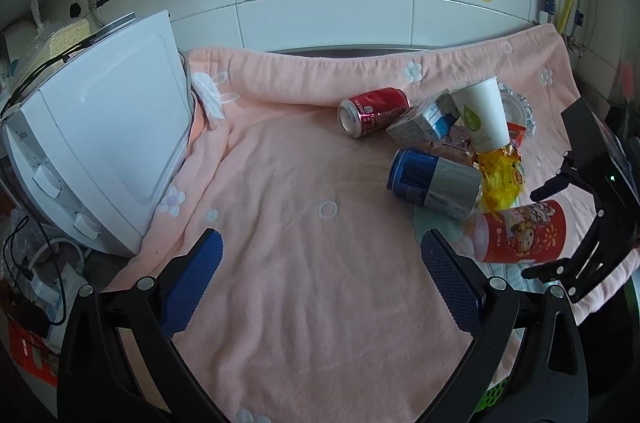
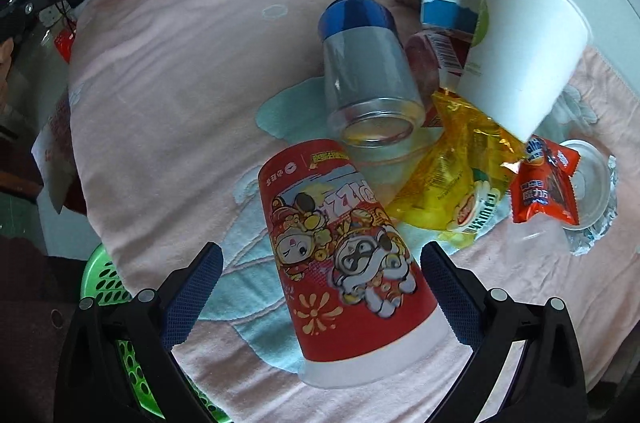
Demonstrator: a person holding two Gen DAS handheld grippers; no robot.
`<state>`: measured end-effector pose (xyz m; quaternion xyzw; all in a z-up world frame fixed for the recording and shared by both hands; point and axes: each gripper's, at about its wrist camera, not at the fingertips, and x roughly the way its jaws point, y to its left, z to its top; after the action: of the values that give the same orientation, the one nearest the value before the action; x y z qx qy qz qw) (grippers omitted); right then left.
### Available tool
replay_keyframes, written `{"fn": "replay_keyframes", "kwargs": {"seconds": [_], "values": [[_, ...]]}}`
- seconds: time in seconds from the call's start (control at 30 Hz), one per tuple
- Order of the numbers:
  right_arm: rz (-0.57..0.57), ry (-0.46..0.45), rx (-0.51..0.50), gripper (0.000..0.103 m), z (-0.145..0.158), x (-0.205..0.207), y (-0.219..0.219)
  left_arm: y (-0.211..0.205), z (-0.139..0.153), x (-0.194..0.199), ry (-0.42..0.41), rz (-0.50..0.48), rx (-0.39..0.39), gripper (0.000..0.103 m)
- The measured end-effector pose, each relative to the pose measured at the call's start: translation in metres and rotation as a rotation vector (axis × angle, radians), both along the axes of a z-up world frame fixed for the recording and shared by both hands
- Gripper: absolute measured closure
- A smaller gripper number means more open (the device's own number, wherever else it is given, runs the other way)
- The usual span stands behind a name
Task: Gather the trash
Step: 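Grasp the blue-and-silver can with the left tool while the right tool grasps the red tube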
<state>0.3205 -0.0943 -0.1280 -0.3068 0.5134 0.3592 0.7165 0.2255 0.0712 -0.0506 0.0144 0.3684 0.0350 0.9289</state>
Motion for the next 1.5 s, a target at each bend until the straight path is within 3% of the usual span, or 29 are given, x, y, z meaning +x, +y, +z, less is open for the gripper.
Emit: {"fn": "replay_keyframes", "kwargs": {"seconds": [0.1, 0.2, 0.33, 0.6, 0.8, 0.93, 1.33, 1.5], "values": [[0.019, 0.002, -0.047, 0.013, -0.009, -0.003, 0.012, -0.001, -0.002, 0.006, 0.013, -0.005, -0.015, 0.006], [0.030, -0.040, -0.116, 0.029, -0.020, -0.008, 0.024, -0.004, -0.005, 0.015, 0.032, -0.015, -0.033, 0.006], [0.002, -0.067, -0.120, 0.030, -0.019, -0.014, 0.026, -0.012, -0.007, 0.032, 0.071, -0.033, -0.082, 0.006], [-0.168, -0.087, -0.021, 0.032, 0.008, -0.028, -0.001, -0.035, -0.021, 0.086, 0.187, -0.014, -0.319, 0.006], [-0.285, -0.081, 0.071, 0.032, 0.028, -0.037, -0.028, -0.045, -0.048, 0.130, 0.290, 0.064, -0.521, 0.007], [-0.343, -0.083, 0.119, 0.032, 0.035, -0.052, -0.049, -0.048, -0.073, 0.152, 0.352, 0.126, -0.631, 0.017], [-0.471, -0.064, 0.240, 0.032, 0.044, -0.067, -0.073, -0.049, -0.103, 0.171, 0.402, 0.214, -0.725, 0.036], [-0.506, -0.054, 0.281, 0.032, 0.048, -0.076, -0.073, -0.048, -0.109, 0.176, 0.419, 0.214, -0.754, 0.035]]}}
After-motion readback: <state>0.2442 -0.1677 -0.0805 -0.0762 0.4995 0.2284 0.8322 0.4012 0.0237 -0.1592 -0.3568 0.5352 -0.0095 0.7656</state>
